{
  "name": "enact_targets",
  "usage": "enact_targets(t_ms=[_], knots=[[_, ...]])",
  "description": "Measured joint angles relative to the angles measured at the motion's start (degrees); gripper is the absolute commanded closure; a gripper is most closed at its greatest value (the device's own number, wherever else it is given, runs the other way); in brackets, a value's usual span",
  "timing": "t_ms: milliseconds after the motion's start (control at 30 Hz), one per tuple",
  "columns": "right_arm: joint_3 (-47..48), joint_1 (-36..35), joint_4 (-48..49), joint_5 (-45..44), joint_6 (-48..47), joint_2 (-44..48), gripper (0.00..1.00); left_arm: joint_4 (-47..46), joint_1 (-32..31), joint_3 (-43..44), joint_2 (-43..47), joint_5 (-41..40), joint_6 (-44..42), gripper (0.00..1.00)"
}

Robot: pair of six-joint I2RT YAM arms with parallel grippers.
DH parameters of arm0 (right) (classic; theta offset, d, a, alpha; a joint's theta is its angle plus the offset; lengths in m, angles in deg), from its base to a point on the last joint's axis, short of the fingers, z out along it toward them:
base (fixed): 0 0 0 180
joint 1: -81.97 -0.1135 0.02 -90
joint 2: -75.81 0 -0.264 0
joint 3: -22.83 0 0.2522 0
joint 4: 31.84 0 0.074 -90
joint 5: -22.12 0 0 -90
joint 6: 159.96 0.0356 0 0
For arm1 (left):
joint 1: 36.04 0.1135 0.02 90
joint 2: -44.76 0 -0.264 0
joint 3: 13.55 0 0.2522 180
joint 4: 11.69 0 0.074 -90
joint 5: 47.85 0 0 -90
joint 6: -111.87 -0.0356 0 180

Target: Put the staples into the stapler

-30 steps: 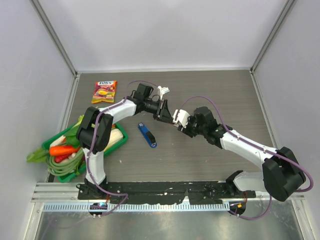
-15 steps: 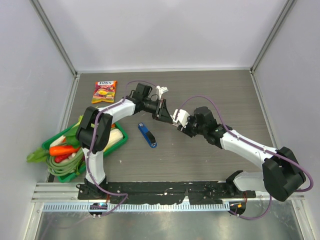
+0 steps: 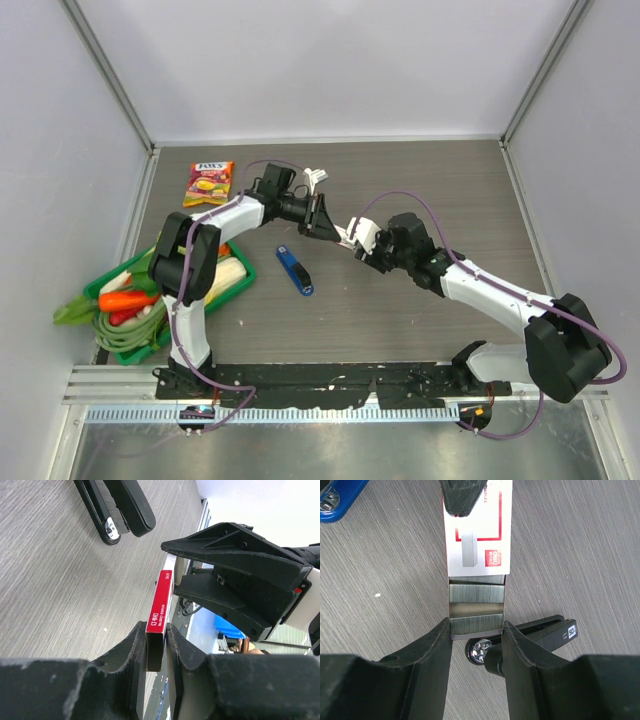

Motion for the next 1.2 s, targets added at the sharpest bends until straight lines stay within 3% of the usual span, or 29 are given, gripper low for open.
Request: enact_targets(t_ms=[1200], knots=[[0.0,0.0,-0.2,-1.2,0.0,0.0,0.74,-0.2,2.5,-0.5,1.9,0.2,0.1,0.76]])
